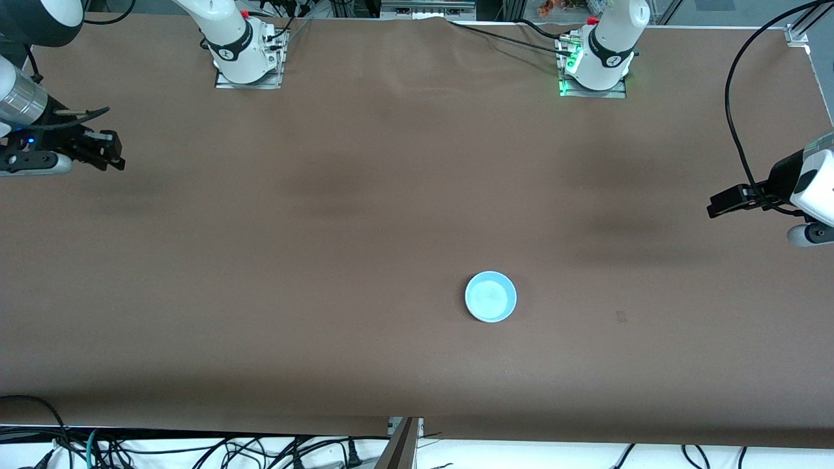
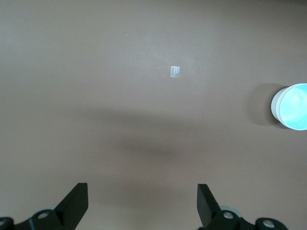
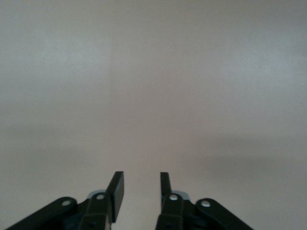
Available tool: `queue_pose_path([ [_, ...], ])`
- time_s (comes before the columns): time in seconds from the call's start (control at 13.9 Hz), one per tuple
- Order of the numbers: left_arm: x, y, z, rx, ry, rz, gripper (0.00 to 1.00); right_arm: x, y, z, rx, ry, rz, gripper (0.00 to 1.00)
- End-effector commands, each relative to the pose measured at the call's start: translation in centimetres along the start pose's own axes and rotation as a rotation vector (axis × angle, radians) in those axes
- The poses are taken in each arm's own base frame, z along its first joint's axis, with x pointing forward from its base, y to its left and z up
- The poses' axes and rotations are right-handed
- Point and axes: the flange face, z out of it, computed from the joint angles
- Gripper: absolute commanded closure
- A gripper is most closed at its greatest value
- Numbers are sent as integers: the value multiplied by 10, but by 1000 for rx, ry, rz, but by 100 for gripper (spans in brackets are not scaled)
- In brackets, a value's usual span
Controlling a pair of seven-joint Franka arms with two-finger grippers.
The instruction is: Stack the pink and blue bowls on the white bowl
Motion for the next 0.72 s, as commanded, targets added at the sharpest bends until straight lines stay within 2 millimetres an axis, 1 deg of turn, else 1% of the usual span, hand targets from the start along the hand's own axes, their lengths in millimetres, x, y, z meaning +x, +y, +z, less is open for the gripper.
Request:
queue_pose_path([
  [0.0, 1, -3, -3, -22, -7, 6, 0, 27, 10, 1, -20, 20, 25, 6],
  [0.07, 0, 0, -3, -21, -6, 9, 0, 41, 11, -2, -26, 32, 26, 0],
  [0.14, 0, -1, -2, -20, -9, 9, 0, 56, 11, -6, -30, 34, 16, 0],
  [0.29, 1, -5, -3, -23, -7, 2, 0, 74, 4, -10, -43, 11, 6, 0],
  [0.36, 1, -6, -2, -23, -8, 2, 0, 81, 3, -7, -42, 3, 5, 0],
  [0.5, 1, -6, -2, -23, -8, 2, 0, 84, 2, -8, -40, 8, 5, 0],
  [0.65, 0, 2, -3, -29, -6, 12, 0, 85, 1, -6, -38, 5, 7, 0],
])
